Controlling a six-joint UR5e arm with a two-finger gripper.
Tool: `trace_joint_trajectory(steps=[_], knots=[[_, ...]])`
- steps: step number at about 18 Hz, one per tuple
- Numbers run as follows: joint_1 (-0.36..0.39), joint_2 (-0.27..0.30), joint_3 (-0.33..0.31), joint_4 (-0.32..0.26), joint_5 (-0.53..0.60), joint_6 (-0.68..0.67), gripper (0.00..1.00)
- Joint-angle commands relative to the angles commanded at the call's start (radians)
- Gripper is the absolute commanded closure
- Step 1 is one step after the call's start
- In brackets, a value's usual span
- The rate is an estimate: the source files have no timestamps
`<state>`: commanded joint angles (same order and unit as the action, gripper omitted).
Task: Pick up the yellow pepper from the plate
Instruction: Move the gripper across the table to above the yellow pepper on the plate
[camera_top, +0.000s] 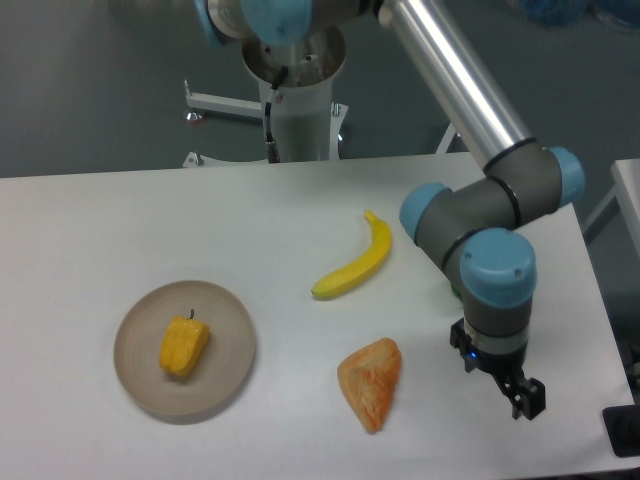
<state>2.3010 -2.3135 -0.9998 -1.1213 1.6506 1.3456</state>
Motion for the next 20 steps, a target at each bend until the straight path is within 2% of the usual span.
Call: trace_joint_trajectory(steps=[4, 7, 12, 17, 20], knots=[[-0.044, 0.110, -0.126, 0.000, -0.047, -0.202, 0.00], [-0.084, 0.192, -0.227, -0.008, -0.132, -0.408, 0.00], [-0.196, 0.284, -0.376, -0.003, -0.170, -0.702, 0.00], [-0.305, 0.302, -0.410, 0.006, -0.226, -0.968, 0.00], [-0.370, 0.296, -0.442, 0.015, -0.224, -1.010, 0.00]])
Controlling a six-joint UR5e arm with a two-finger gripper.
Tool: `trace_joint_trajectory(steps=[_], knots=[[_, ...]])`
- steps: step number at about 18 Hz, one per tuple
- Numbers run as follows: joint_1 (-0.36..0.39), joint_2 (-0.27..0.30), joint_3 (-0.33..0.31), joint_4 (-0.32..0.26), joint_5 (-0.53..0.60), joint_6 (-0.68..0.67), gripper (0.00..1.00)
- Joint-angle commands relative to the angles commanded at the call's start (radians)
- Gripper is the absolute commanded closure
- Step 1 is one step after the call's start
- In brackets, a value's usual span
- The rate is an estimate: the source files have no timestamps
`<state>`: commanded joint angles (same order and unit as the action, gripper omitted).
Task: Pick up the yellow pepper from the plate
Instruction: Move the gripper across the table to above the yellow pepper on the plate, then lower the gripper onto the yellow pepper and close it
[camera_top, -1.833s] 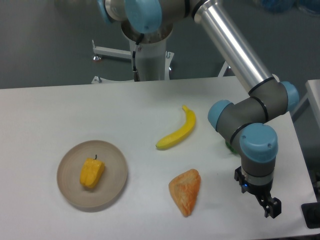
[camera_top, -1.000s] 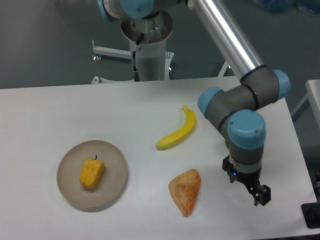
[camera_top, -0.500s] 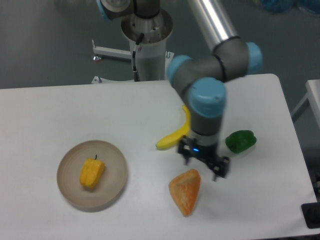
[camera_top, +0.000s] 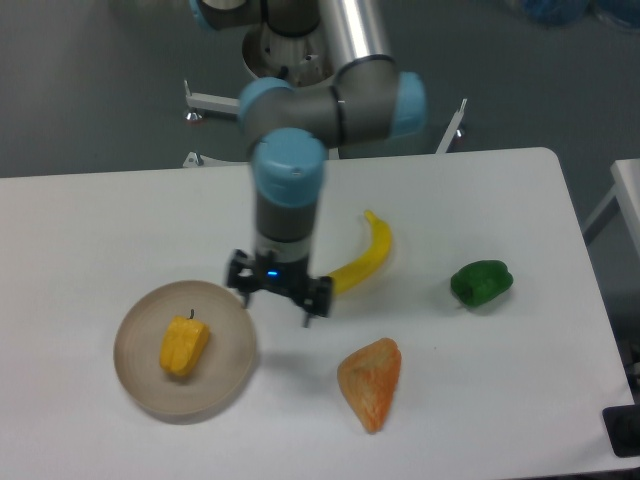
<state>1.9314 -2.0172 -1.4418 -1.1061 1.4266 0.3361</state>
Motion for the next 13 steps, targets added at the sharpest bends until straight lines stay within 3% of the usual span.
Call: trace_joint_trajectory(steps=[5, 13], knots=[[-0.038, -0.021, -0.032, 0.095, 0.003, -0.023, 0.00], [-0.075, -0.069, -0.032, 0.152, 0.009, -0.012, 0.00]])
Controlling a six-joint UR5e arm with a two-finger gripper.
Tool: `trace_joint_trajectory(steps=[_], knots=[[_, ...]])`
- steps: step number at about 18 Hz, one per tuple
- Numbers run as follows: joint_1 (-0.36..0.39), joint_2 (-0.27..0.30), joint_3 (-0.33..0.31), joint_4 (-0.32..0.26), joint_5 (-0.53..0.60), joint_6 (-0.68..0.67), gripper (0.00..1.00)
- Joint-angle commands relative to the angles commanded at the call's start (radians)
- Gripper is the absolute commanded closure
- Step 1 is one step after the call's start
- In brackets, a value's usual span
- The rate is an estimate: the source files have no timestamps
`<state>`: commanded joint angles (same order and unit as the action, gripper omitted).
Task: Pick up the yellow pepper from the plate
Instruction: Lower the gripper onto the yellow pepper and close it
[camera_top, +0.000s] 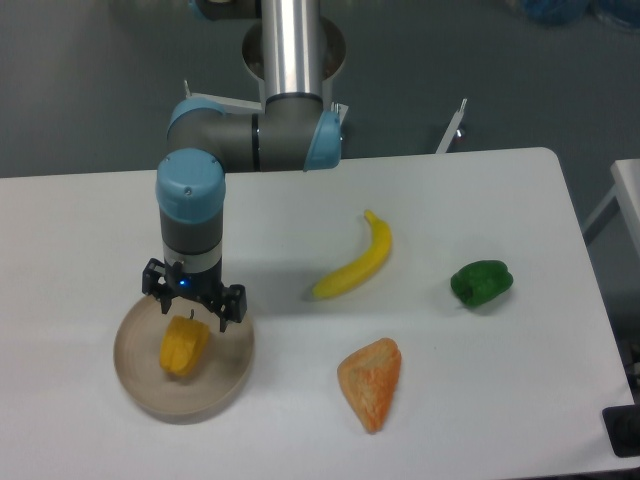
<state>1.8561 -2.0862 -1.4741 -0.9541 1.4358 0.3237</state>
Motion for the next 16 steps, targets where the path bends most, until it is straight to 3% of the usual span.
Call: trace_joint_trajectory(steps=[5, 16], knots=[[-0.014, -0.032, 0.002, 0.032, 0.002, 0.002, 0.00], [-0.038, -0.046, -0.008, 0.034, 0.031, 0.003, 0.00]])
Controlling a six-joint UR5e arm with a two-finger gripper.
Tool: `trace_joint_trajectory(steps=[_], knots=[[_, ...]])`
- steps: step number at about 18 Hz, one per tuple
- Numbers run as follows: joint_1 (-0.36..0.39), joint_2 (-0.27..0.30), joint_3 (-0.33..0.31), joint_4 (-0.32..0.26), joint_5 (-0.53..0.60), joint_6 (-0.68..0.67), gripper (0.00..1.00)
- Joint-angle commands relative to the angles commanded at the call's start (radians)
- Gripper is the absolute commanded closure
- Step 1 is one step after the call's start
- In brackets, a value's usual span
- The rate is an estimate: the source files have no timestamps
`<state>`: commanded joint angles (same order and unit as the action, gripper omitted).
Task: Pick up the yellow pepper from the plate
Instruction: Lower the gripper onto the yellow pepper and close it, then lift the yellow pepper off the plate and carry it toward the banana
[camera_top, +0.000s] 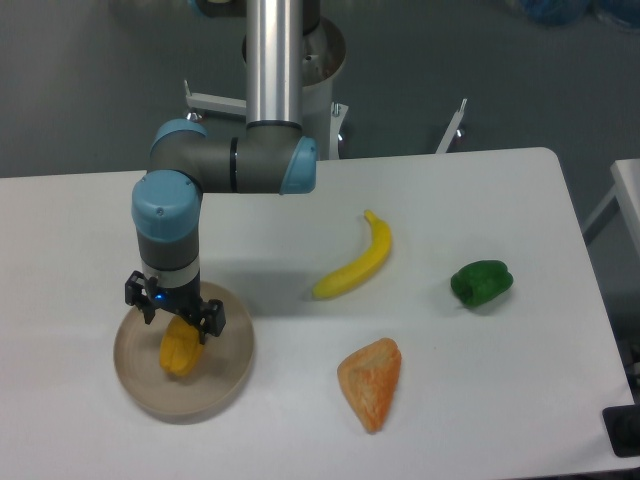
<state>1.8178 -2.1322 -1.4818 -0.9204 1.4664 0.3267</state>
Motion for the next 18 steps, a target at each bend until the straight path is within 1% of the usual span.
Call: trace_joint_trajectory(steps=[3, 4, 5, 6, 7, 8, 9, 10, 12, 15, 16, 18], knots=[[0.000, -0.003, -0.002, 0.000, 0.006, 0.000, 0.00], [0.000, -0.003, -0.002, 0.000, 0.006, 0.003, 0.02], [0.000, -0.002, -0.002, 0.000, 0.006, 0.012, 0.14], [0.000, -0.002, 0.000, 0.000, 0.006, 0.015, 0.28], [0.000, -0.002, 0.002, 0.000, 0.006, 0.015, 0.38], [0.000, -0.002, 0.003, 0.000, 0.006, 0.017, 0.46], [0.000, -0.002, 0.003, 0.000, 0.006, 0.018, 0.52], [0.002, -0.002, 0.002, 0.000, 0.006, 0.020, 0.56], [0.002, 0.006, 0.003, 0.000, 0.005, 0.026, 0.60], [0.008, 0.023, 0.017, -0.005, 0.006, 0.037, 0.61], [0.011, 0.035, 0.021, -0.008, 0.006, 0.061, 0.61], [0.043, 0.060, 0.032, -0.015, 0.012, 0.112, 0.61]])
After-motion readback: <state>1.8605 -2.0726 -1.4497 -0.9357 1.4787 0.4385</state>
